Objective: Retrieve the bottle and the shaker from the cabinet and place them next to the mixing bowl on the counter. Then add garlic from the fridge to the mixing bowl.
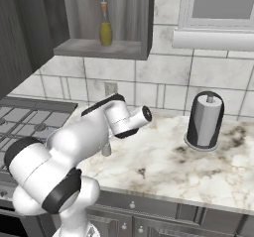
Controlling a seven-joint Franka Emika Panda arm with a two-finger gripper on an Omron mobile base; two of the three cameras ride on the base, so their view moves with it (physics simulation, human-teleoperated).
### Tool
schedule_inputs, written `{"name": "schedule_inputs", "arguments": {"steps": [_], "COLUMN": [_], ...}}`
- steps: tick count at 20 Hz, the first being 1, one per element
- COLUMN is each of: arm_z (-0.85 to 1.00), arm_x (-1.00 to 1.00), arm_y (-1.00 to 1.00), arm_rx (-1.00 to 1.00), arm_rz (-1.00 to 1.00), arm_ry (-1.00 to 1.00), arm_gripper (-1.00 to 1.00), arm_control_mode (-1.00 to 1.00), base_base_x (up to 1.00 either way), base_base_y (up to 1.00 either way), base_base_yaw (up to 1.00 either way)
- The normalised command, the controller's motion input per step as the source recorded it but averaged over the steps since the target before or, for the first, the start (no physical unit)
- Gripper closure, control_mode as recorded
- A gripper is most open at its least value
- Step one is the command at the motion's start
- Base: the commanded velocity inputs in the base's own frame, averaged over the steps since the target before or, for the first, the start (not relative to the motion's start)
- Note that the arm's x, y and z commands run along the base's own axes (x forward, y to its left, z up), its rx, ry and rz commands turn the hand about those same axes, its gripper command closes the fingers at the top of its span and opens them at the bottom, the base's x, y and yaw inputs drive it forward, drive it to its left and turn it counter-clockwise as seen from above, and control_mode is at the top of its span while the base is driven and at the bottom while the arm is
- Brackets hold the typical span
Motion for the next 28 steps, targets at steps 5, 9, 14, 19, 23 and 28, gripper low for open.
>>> {"name": "schedule_inputs", "arguments": {"steps": [5, 9, 14, 19, 23, 28], "arm_z": [0.26, 0.11, 0.26, 0.34, 0.62, 0.63], "arm_x": [0.03, 0.14, 0.06, -0.11, -0.34, -0.40], "arm_y": [0.00, 0.00, 0.00, 0.00, 0.00, 0.00], "arm_rx": [0.00, 0.00, 0.00, 0.00, 0.00, -0.03], "arm_rz": [-0.20, -0.36, -0.37, -0.27, -0.13, -0.10], "arm_ry": [0.22, 0.31, 0.22, 0.03, -0.06, -0.10], "arm_gripper": [-1.00, -1.00, -1.00, -1.00, -1.00, -1.00], "arm_control_mode": [-1.00, -1.00, -1.00, -1.00, -1.00, -1.00], "base_base_x": [0.00, 0.00, 0.00, 0.00, 0.00, 0.00], "base_base_y": [0.00, 0.00, 0.00, 0.00, 0.00, 0.00], "base_base_yaw": [0.00, 0.00, 0.00, 0.00, 0.00, 0.00]}}
